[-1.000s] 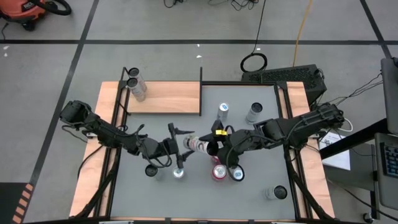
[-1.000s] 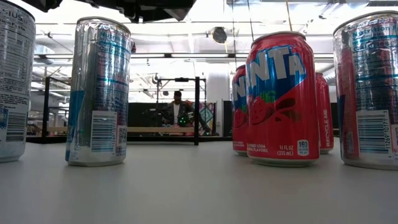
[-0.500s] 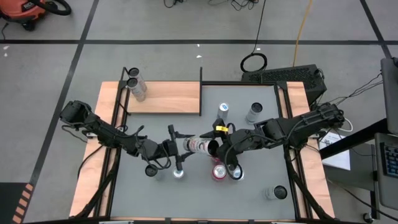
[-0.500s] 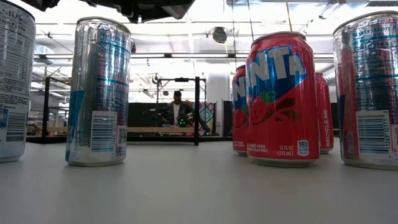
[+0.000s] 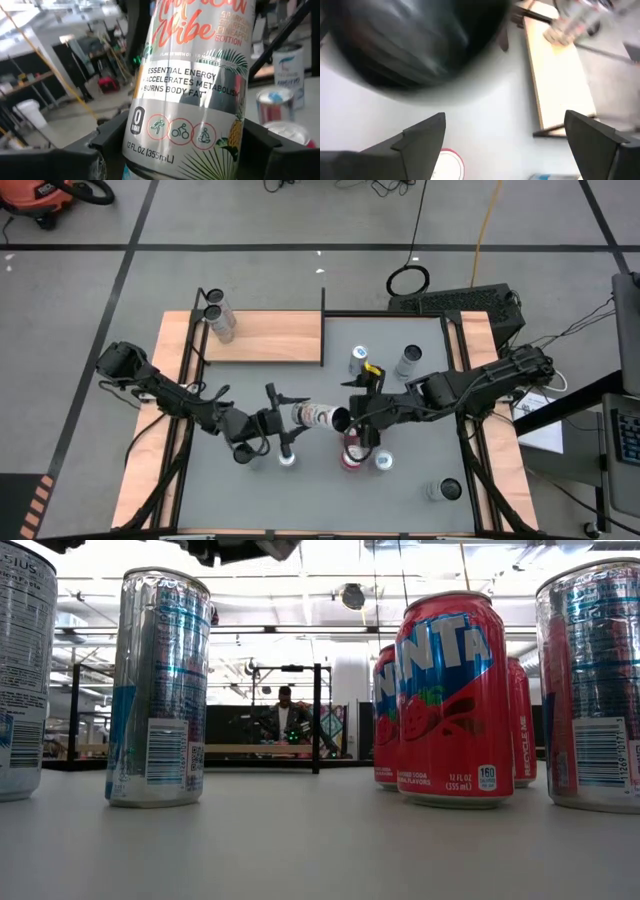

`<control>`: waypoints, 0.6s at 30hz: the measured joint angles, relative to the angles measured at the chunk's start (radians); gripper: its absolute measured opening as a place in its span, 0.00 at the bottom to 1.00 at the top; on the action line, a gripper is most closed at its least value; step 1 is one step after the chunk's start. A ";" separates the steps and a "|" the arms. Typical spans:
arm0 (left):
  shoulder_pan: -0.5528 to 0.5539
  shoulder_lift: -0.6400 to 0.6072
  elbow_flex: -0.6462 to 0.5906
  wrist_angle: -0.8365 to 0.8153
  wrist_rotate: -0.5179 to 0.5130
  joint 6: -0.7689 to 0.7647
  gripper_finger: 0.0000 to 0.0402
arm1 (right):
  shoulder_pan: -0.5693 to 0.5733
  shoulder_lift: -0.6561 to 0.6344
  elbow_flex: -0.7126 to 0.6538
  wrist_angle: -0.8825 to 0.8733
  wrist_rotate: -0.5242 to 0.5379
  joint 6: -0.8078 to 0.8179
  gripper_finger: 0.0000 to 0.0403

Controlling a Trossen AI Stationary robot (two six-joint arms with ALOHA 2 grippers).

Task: Place canned beverage on shelf
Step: Put the white-yellow soda can on the shelf aligned with the other white-yellow soda can

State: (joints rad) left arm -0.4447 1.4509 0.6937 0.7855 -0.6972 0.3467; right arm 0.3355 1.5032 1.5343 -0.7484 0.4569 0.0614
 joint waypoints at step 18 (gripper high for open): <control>-0.093 -0.003 0.000 0.212 -0.492 0.154 0.66 | 0.043 0.003 -0.482 1.388 0.223 -0.097 0.84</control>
State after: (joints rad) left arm -0.5373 1.4483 0.6937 0.9979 -1.1892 0.5007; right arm 0.3785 1.5059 1.0524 0.6398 0.6799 -0.0353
